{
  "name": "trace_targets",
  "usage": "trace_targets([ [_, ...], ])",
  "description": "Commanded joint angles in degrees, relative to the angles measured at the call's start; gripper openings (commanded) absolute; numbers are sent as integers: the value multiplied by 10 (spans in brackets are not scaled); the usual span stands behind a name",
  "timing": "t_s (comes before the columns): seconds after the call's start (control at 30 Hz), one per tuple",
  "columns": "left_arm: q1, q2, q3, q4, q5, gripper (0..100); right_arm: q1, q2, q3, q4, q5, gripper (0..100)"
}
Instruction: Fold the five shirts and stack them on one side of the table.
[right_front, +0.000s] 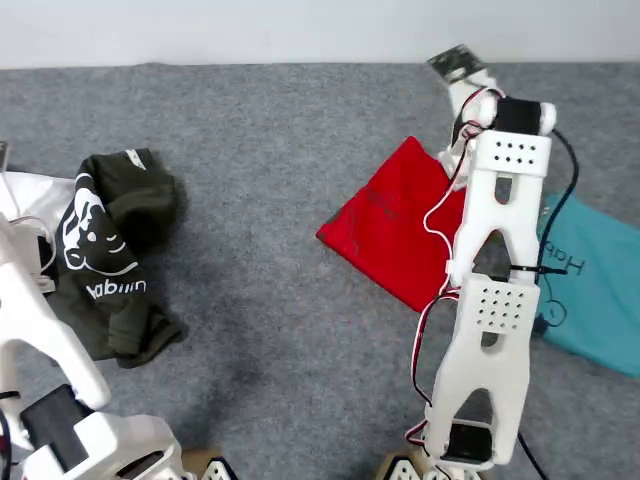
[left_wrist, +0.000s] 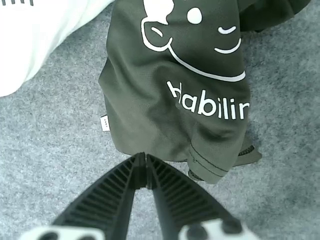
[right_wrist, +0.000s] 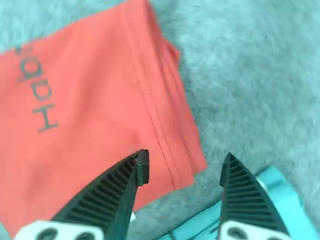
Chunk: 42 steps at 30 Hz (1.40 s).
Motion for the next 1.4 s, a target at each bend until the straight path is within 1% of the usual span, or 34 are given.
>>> trace_targets([
  [0.0,0,-32,-1,12,-5,5,14,-15,-40,25,-94,242],
  [0.1,0,-32,-1,12,-5,5,23,-27,-30,26,-175,242],
  [0.23,0,-32,-1,12,-5,5,30,-65,46,26,-313,244],
  [0.3,0,-32,-1,12,-5,5,25,-95,110,26,-358,244],
  [0.37,0,-32,-1,12,-5,5,12,-132,183,26,-383,244],
  [0.5,0,-32,-1,12,-5,5,-4,-203,295,23,-420,244],
  [0.6,1,-31,-1,12,-5,5,-15,-212,318,22,-446,245],
  [0.77,1,-31,-1,12,-5,5,-30,-161,316,6,-462,245],
  [0.97,1,-29,-1,12,-5,5,-56,-84,316,-28,-462,245],
  [1.17,0,-27,-1,12,-5,5,-52,2,316,-48,-486,245],
  [1.27,0,-26,-1,12,-5,5,-52,35,315,-40,-502,245],
  [1.37,0,-26,0,11,-5,5,-53,42,300,-23,-502,241],
])
